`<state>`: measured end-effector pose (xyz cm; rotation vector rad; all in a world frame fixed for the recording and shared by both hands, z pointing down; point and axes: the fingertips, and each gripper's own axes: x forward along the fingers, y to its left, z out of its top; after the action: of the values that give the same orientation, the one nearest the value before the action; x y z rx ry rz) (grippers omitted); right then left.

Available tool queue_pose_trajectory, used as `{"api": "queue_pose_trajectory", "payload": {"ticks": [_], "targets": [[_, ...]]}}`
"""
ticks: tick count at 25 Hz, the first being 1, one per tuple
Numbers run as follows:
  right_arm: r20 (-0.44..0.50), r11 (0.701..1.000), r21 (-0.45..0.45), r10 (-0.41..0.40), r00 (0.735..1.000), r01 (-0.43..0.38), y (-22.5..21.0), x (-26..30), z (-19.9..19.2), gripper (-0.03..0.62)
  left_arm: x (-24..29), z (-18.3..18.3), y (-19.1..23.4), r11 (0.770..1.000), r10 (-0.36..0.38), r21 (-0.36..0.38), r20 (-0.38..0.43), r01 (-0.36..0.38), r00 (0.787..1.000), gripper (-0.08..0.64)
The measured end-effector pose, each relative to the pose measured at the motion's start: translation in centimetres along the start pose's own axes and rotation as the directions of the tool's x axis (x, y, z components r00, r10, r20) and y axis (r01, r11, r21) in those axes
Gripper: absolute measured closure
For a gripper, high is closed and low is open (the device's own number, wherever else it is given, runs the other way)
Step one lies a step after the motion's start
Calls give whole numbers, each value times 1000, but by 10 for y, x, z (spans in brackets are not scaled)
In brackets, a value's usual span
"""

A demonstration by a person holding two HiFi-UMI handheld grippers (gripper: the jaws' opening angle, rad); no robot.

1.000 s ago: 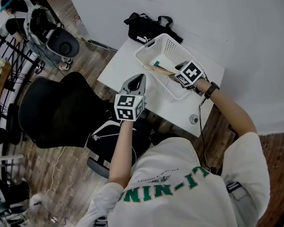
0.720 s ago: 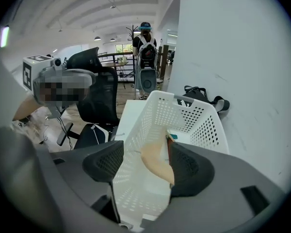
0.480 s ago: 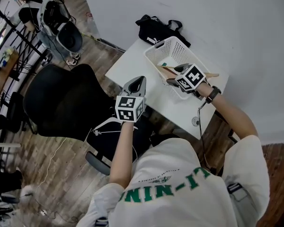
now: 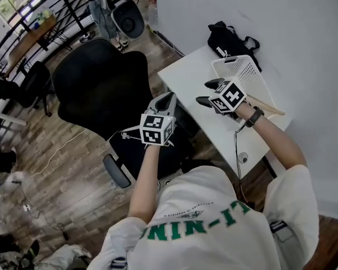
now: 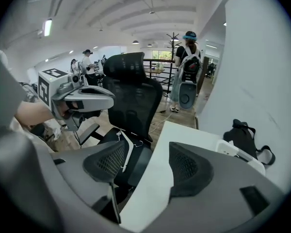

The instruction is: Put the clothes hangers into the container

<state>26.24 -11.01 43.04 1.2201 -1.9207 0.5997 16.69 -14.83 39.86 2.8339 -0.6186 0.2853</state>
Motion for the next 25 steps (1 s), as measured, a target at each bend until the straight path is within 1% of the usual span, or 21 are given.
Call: {"api": "queue_pose_trajectory", "payload": {"ticks": [3,7,9,12,15,19,21,23,24,25], "targets": [[-8,995,-58,77,997,-77,23,32,29,293,-29,-8,37,995,98,-33,-12,-99,995,545],[-42,972,-132,192,981,-195,61,87,51,293,-70,-34,81,971,224,-79,-39,-227,974,545],[-57,958,-153,238,970,-244,76,116,56,293,-85,-51,100,954,277,-102,-55,-281,959,545],[-83,931,-180,308,948,-318,102,157,59,295,-108,-75,127,921,355,-135,-93,-365,930,545],[-147,904,-194,356,923,-380,125,194,50,295,-126,-99,145,890,406,-172,-127,-423,905,545],[-234,878,-172,405,884,-447,159,245,27,295,-149,-135,162,852,449,-214,-169,-477,877,545],[-267,871,-145,422,866,-469,173,274,13,295,-156,-151,172,836,462,-235,-186,-496,867,545],[-289,876,-106,426,857,-471,179,305,-3,295,-159,-169,180,821,471,-257,-200,-510,859,545],[-289,883,-83,423,859,-463,181,321,-12,295,-159,-179,184,813,474,-269,-208,-516,856,545],[-279,893,-56,415,866,-446,181,338,-20,295,-158,-191,187,806,476,-281,-217,-522,852,545]]}}
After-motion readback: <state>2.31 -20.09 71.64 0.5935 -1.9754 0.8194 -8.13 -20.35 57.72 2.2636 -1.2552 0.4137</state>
